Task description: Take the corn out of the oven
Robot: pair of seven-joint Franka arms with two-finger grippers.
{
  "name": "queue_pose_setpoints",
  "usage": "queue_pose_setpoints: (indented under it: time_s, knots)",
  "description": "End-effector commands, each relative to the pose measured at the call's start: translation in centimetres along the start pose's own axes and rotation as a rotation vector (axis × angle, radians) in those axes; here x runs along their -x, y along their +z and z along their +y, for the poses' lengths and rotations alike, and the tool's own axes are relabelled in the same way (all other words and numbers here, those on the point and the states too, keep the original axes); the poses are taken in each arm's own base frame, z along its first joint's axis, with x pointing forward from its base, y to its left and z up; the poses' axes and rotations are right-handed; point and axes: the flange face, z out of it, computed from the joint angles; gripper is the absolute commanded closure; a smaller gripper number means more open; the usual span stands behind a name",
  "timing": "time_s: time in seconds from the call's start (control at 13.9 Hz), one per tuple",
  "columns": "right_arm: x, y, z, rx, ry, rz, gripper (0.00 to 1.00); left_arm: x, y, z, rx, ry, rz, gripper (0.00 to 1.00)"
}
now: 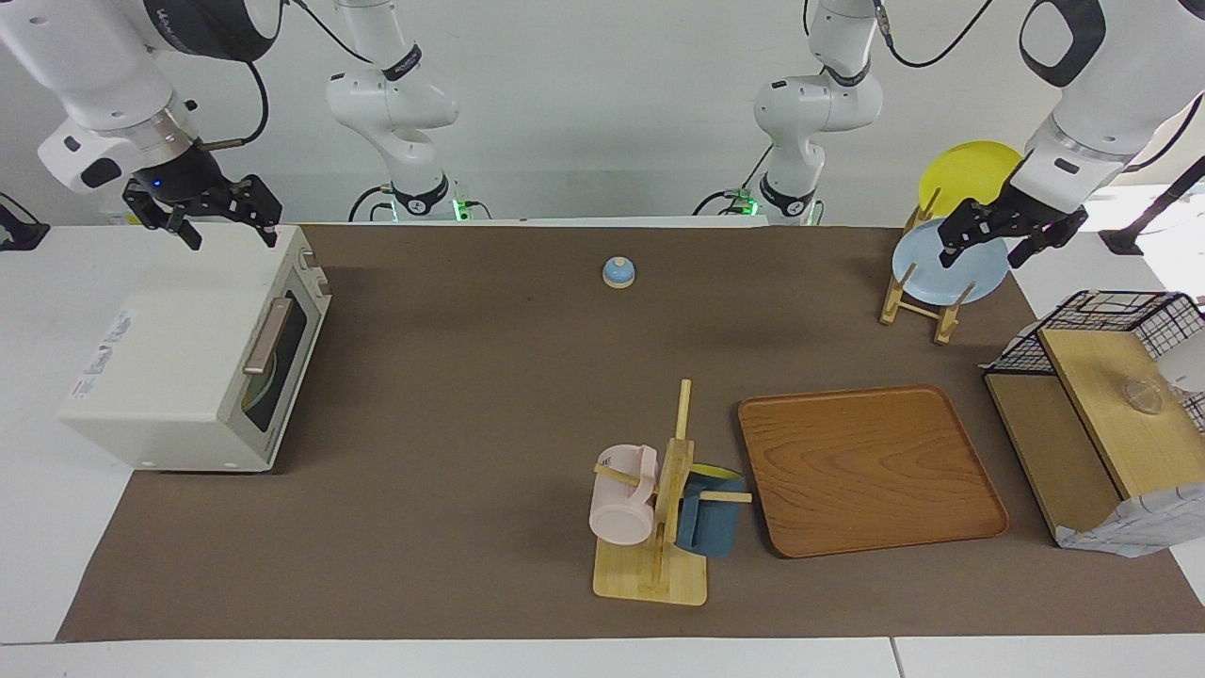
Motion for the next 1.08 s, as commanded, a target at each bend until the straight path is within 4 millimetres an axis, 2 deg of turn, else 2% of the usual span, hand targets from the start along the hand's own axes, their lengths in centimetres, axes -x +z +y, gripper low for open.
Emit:
queue_pose_setpoints:
  time_s: [0.0,0.36,0.43,0.5,0.65,0.86,0.94,1.01]
  knots:
    - [0.2,-0.2,0.2,-0.023,0.012,0.001,0.00,0.4,-0.2,-0.3,-0.013,-0.001,-0.003,0.00]
    - [0.5,0.2,0.1,-0.028,-0.007,-0.028,0.01,0.5,-0.2,-0.2,-0.012,-0.001,-0.005,0.00]
    - [0.4,0.3,0.1,-0.027,-0.007,-0.018,0.19,0.5,-0.2,-0.2,-0.012,0.000,-0.005,0.00]
    - [0.1,0.6,0.1,-0.021,-0.013,0.004,0.52,0.5,-0.2,-0.2,-0.012,0.000,-0.005,0.00]
    - [0.8,2.3,-0.2,-0.008,-0.093,-0.001,0.99,0.4,-0.2,-0.3,-0.013,0.000,-0.003,0.00]
    - [-1.3,8.0,-0.2,0.010,-0.087,0.003,1.00,0.5,-0.2,-0.2,-0.012,0.000,-0.005,0.00]
    - [-1.7,9.4,-0.1,0.018,-0.065,-0.015,1.00,0.5,-0.2,-0.2,-0.012,0.000,-0.005,0.00]
    - [-1.9,10.0,0.1,0.029,-0.064,-0.027,1.00,0.4,-0.1,-0.3,-0.012,-0.001,-0.006,0.00]
